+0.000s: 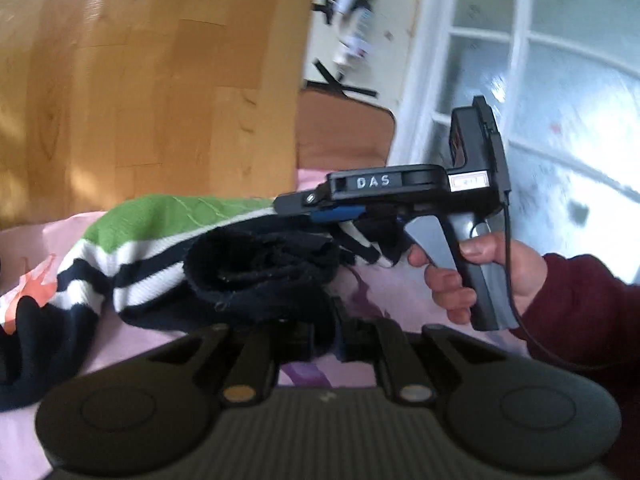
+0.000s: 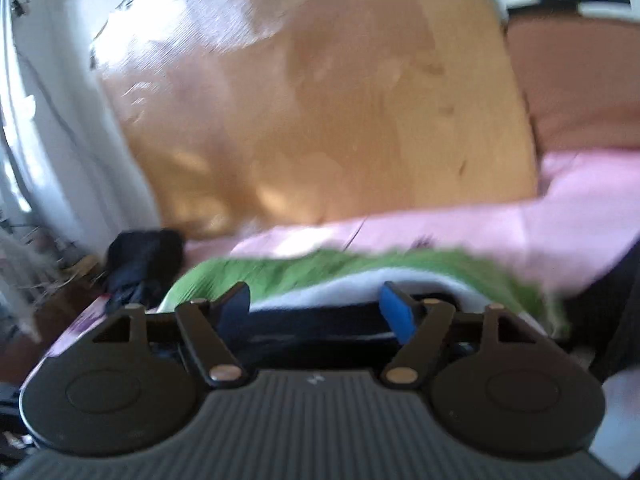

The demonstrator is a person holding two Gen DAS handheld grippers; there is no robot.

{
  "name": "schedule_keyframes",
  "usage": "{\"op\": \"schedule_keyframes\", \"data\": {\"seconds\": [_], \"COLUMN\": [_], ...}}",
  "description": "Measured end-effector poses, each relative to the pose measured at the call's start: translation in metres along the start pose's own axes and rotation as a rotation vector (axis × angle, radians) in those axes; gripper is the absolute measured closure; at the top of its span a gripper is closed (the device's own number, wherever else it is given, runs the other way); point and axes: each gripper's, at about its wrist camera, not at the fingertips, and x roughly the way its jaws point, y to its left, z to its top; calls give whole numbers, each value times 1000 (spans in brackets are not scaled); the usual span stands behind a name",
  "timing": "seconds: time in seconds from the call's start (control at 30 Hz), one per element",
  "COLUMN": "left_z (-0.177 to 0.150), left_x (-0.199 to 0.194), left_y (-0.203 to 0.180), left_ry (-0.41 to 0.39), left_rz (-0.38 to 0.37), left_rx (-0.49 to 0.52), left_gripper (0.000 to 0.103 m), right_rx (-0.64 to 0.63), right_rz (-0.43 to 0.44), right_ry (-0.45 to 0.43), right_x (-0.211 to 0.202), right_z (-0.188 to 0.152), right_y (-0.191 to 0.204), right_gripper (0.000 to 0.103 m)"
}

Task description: Fold small clothes

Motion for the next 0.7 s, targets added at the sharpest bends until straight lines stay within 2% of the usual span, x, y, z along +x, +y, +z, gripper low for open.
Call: {"op": "schedule_keyframes", "data": {"seconds": [0.1,0.23,0.27,0.3,0.37,0.4,0.47,0.57,0.63,0.7], "left_z": [-6,0,2,1,5,12,26,52,60,61], "left_x": [-2,-4,-2,-4,-8,-9,-31,-88,-125,-156], "left_y": [-9,-8,-8,-8,-6,-4,4,16,22,23], "left_ry": [-1,3,8,8,-11,-26,-86,-232,-323,-381], "left_rz": [8,12,19,27,48,58,73,61,39,36], "left_rx": [33,18,20,22,22,18,11,4,3,16], "left_gripper": [96,96,96,96,96,96,96,96,96,96], "right_rx": [50,100,116,137,135,118,93,40,-12,-66], "right_rz": [22,-3,7,40,38,41,54,115,159,203], "right_ry": [34,80,89,90,51,22,-58,-185,-269,-329], "right_x": [-4,3,7,8,3,-3,-26,-75,-111,-148], "right_z": [-24,-44,-44,-42,-28,-20,1,27,36,37], "right_y": [5,10,9,6,11,13,25,39,50,55], "right_gripper": [27,23,35,60,87,92,95,96,96,96]}}
